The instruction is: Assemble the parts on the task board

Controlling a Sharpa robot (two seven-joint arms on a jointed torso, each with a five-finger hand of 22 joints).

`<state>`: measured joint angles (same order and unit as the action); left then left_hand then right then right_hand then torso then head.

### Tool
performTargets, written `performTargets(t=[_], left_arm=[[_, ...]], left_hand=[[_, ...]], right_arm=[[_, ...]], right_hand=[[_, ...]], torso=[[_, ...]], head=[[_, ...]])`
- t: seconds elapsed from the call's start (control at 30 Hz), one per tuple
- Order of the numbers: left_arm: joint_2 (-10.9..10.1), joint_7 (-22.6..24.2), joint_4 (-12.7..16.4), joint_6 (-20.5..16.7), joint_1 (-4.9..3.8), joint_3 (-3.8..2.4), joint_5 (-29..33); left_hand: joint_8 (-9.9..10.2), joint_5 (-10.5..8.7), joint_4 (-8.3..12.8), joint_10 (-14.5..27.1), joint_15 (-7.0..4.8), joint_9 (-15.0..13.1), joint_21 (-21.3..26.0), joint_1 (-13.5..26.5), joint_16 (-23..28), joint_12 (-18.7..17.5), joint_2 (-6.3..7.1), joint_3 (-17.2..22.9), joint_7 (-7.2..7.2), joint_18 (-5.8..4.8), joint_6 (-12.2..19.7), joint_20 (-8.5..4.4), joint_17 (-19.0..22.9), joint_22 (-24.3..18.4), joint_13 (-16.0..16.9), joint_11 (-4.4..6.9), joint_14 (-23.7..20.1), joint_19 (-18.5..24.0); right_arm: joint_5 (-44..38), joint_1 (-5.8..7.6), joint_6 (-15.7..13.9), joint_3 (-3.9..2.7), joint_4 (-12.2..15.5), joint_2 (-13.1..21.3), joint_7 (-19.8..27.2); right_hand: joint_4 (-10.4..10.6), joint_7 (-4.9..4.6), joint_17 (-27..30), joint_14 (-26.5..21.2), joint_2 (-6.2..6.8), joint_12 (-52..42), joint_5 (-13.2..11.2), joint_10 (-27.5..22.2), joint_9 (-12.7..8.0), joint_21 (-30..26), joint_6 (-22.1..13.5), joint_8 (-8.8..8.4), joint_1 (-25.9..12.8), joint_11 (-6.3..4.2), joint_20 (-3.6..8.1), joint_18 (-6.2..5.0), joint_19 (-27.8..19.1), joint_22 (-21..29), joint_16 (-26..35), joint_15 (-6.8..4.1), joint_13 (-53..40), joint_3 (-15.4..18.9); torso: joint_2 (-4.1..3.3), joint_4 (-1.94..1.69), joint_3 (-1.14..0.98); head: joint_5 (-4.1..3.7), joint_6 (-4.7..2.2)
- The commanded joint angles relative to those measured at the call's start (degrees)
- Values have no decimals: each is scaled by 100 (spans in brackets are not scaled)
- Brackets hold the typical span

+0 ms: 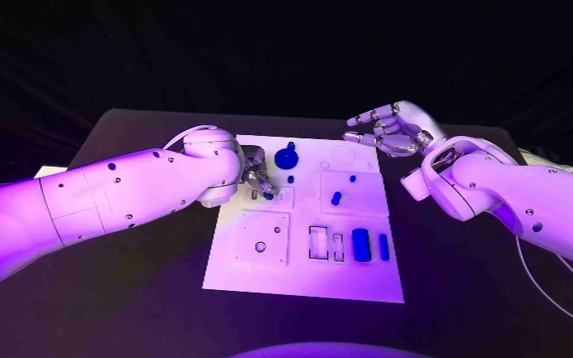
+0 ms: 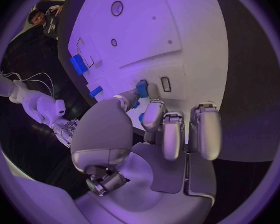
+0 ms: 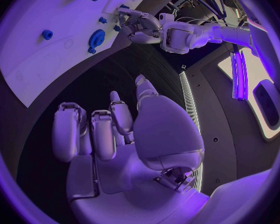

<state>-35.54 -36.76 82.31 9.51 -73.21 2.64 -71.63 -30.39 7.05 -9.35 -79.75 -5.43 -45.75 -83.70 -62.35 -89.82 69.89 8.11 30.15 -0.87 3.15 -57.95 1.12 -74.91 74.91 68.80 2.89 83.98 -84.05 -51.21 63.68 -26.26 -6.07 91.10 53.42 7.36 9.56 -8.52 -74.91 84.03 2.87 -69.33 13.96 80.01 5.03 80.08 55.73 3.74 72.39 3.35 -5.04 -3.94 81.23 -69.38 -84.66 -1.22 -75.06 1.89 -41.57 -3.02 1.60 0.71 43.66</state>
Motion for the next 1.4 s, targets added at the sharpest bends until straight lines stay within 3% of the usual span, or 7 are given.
performTargets(t=[0.03,0.53,0.83,1.23,1.4], left_arm=[[26,-48,-35,186,30,26,39],[58,-45,-82,221,30,26,40],[40,-48,-79,199,30,25,40],[-28,-43,-5,24,30,-10,64],[-60,-39,40,-68,30,-21,107]], left_hand=[[-13,-8,-18,-57,-34,-6,-27,93,-18,48,-25,-69,-1,-88,-41,-40,-1509,531,19,-3,602,-131],[-56,2,-233,-93,-55,-78,-53,417,-18,63,0,-424,36,-100,-150,-60,-1509,588,10,26,602,-162],[-125,-7,-492,-130,-73,-169,-77,655,-18,102,62,-951,62,-111,-210,-79,-1509,642,36,49,602,-189],[-170,-16,-722,-144,-93,-260,-78,812,-18,102,-53,-1769,83,-115,-213,-97,-1509,670,17,65,602,-202],[-171,-16,-726,-146,-91,-264,-80,825,-18,106,-67,-1812,83,-115,-213,-99,-1509,674,20,66,602,-204]], right_arm=[[-2,-4,70,-1,18,3,47],[5,-4,81,-1,20,12,48],[14,-4,80,-1,12,12,51],[22,-4,80,-1,-18,1,61],[27,-4,85,-1,-36,-9,62]], right_hand=[[-1,16,-497,377,-40,23,-7,-31,8,-26,24,13,-19,2,9,-17,-43,4,26,20,-149,45],[8,16,-506,379,-47,46,-4,-43,9,-42,25,13,-30,2,9,-23,-56,35,22,20,-133,59],[16,16,-500,377,-51,53,-2,-47,10,-50,25,13,-40,2,10,-26,-62,49,27,20,-128,71],[31,16,-451,365,-58,110,3,-77,12,-78,27,14,-59,2,10,-36,-85,101,58,20,-90,98],[31,16,-451,365,-58,110,3,-77,12,-78,27,14,-59,2,10,-36,-85,101,58,20,-90,98]], torso=[[-1,0,4],[1,-7,8],[0,-8,11],[1,-9,10],[0,-8,7]], head=[[-3,-2],[-15,7],[-19,18],[-23,18],[-22,17]])
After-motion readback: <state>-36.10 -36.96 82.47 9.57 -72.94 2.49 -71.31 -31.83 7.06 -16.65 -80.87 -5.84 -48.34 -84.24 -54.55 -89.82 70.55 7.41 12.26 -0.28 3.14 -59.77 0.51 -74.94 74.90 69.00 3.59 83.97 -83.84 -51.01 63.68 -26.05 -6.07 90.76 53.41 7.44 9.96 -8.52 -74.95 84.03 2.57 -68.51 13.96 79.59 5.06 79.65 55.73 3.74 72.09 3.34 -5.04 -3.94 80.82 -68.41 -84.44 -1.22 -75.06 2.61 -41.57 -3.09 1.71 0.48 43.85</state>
